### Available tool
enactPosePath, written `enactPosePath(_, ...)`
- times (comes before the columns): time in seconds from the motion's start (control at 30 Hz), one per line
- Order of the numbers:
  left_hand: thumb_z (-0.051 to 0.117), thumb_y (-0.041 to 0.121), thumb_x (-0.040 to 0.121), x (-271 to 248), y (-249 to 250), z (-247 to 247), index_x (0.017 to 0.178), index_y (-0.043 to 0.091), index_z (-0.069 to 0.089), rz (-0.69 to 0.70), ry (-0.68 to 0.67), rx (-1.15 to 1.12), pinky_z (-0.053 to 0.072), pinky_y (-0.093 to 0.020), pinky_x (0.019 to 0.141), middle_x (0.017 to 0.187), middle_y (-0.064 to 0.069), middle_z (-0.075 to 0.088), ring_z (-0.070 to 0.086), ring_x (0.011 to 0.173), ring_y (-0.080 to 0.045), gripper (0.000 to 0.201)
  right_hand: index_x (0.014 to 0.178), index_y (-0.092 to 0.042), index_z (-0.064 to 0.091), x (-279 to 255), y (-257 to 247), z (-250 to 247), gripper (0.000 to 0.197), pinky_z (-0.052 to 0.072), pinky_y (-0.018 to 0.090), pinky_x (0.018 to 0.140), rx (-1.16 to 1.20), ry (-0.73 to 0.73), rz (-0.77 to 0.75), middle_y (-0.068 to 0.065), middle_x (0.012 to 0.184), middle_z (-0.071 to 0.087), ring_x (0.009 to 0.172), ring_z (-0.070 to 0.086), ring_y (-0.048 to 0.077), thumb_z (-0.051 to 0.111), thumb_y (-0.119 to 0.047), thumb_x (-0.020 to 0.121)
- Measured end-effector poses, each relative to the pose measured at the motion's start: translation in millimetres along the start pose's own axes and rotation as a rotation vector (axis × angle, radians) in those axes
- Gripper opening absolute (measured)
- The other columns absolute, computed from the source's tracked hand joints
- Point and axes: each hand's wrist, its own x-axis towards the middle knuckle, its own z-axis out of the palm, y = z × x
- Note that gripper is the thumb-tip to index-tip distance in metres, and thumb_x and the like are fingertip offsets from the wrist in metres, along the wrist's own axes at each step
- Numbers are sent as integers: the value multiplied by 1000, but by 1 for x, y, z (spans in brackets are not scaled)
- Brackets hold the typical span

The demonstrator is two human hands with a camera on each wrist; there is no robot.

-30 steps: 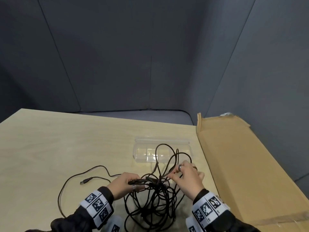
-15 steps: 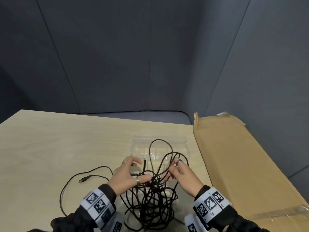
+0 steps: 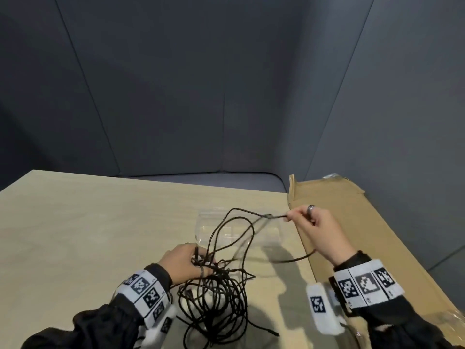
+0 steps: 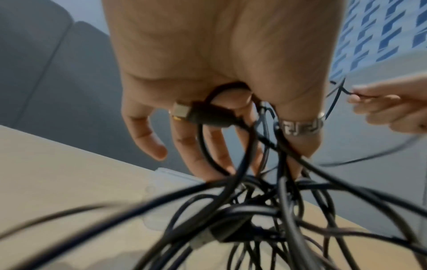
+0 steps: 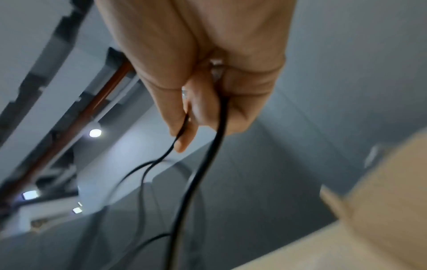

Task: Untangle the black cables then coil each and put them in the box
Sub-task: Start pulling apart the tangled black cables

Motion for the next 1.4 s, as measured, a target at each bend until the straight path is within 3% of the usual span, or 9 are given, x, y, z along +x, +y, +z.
enactPosePath(0.2, 66, 71, 47, -7, -16, -30, 81, 37, 63, -160, 96, 95, 44, -34, 94, 95, 17, 62, 59, 98, -10, 48, 72, -23, 64, 6, 17, -44, 36, 51, 41, 62, -535, 217, -77, -2, 69, 62, 69, 61, 20, 53, -57, 78)
enactPosePath(0.3, 70, 64, 61, -12, -4, -30, 114, 30, 46, -190, 265, 365, 34, -41, 99, 118, 10, 45, 47, 117, -15, 67, 72, -26, 53, 6, 17, -36, 28, 49, 37, 59, -460, 159, -60, 0, 64, 59, 65, 59, 19, 61, -52, 79)
enactPosePath(0.4, 73, 53, 64, -14, 16, -16, 119, 25, 38, 49, 515, 388, 29, -38, 99, 119, 7, 42, 44, 114, -16, 70, 76, -25, 55, 3, 7, -19, 16, 36, 25, 54, -287, -4, -42, -6, 60, 48, 53, 44, 9, 70, -32, 80)
enactPosePath(0.53, 72, 44, 73, -4, 24, 13, 138, 36, 23, 169, 166, 235, 23, -34, 105, 127, 15, 47, 42, 120, -7, 82, 85, -18, 63, -7, -20, -15, 18, 42, 11, 64, 113, -197, -173, -4, 73, 58, 65, 53, 1, 69, -1, 80)
enactPosePath(0.63, 60, 45, 84, 5, 21, 20, 134, 42, 32, 141, 46, 372, 23, -35, 101, 120, 14, 58, 49, 117, -8, 57, 88, -6, 59, -15, -50, -26, 16, 44, 12, 59, 407, -240, -260, 7, 85, 71, 69, 60, 3, 62, 9, 80)
enactPosePath(0.8, 50, 44, 90, 13, 28, 24, 123, 25, 31, 102, 210, 339, 37, -34, 93, 82, 9, 61, 63, 89, -19, 42, 84, -7, 58, -12, -60, -26, 15, 26, 17, 41, 498, -176, -191, 19, 86, 70, 57, 53, 10, 55, 9, 85)
enactPosePath(1.2, 38, 58, 90, 25, 24, 13, 101, 17, 44, -123, 390, 95, 48, -32, 73, 86, -4, 63, 62, 86, -25, 43, 87, -4, 58, -5, -40, -33, 16, 15, 20, 39, 394, -124, -56, 17, 85, 70, 40, 49, 19, 53, 11, 85)
enactPosePath(1.3, 34, 51, 95, 29, 21, 10, 123, 22, 43, -73, 318, 186, 45, -30, 69, 89, -4, 66, 62, 83, -22, 42, 86, -5, 59, -4, -31, -36, 16, 17, 19, 39, 375, -96, -50, 16, 87, 71, 39, 49, 18, 53, 10, 86)
enactPosePath(1.4, 35, 41, 98, 21, 24, 6, 104, 24, 57, 61, 147, 276, 42, -26, 68, 81, 6, 59, 59, 82, -15, 29, 85, -8, 59, -1, -22, -40, 14, 23, 17, 39, 464, 9, -43, 12, 86, 72, 45, 51, 14, 54, 4, 87)
